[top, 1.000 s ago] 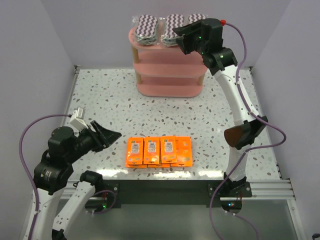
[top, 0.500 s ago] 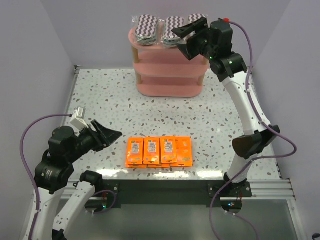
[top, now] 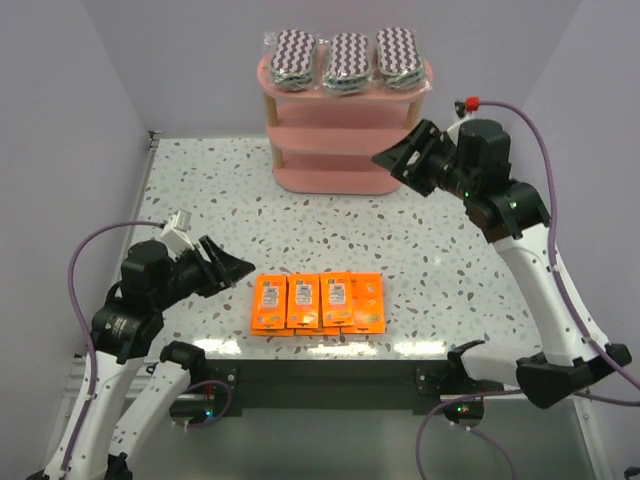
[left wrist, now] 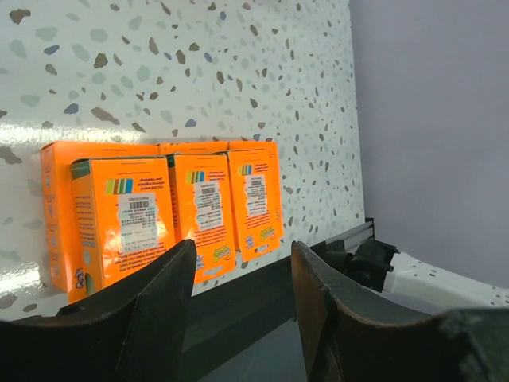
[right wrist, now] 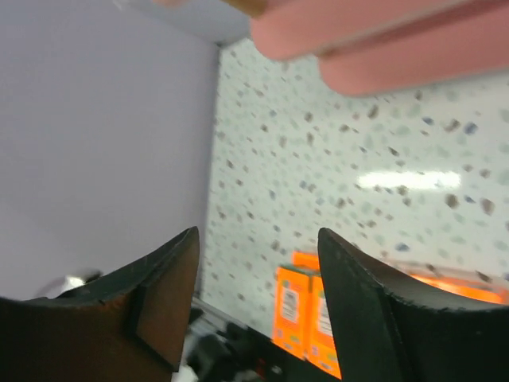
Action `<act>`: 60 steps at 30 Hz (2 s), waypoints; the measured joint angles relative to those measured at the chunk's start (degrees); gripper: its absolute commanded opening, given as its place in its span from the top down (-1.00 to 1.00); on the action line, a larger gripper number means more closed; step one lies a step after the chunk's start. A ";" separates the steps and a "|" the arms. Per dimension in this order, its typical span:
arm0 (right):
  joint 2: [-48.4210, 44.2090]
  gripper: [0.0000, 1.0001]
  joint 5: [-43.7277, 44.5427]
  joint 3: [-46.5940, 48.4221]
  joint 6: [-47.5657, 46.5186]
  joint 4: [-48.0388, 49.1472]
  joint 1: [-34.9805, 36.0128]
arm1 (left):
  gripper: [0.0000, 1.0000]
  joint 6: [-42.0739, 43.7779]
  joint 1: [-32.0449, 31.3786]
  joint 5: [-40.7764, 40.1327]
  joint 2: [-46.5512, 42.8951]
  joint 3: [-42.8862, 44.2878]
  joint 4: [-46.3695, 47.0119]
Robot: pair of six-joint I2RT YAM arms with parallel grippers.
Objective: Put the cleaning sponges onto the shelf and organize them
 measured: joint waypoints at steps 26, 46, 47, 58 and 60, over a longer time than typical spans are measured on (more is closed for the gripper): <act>-25.62 -0.37 7.10 -58.60 26.45 6.60 40.72 | -0.11 2.45 0.00 0.44 1.33 -9.49 2.34; -21.73 0.18 24.22 -70.01 54.47 21.03 47.69 | -0.11 2.40 0.00 -0.50 -0.68 -9.46 -0.09; -21.46 0.23 24.61 -70.12 54.97 21.03 47.71 | -0.11 2.43 0.00 -0.61 -0.87 -9.46 -0.13; -28.26 1.00 30.05 -70.49 59.19 19.10 48.02 | -0.11 2.38 0.00 -0.83 -1.73 -9.46 -0.24; -31.36 1.00 31.23 -70.55 59.23 17.05 48.02 | -0.11 2.36 0.00 -0.83 -1.77 -9.46 -0.24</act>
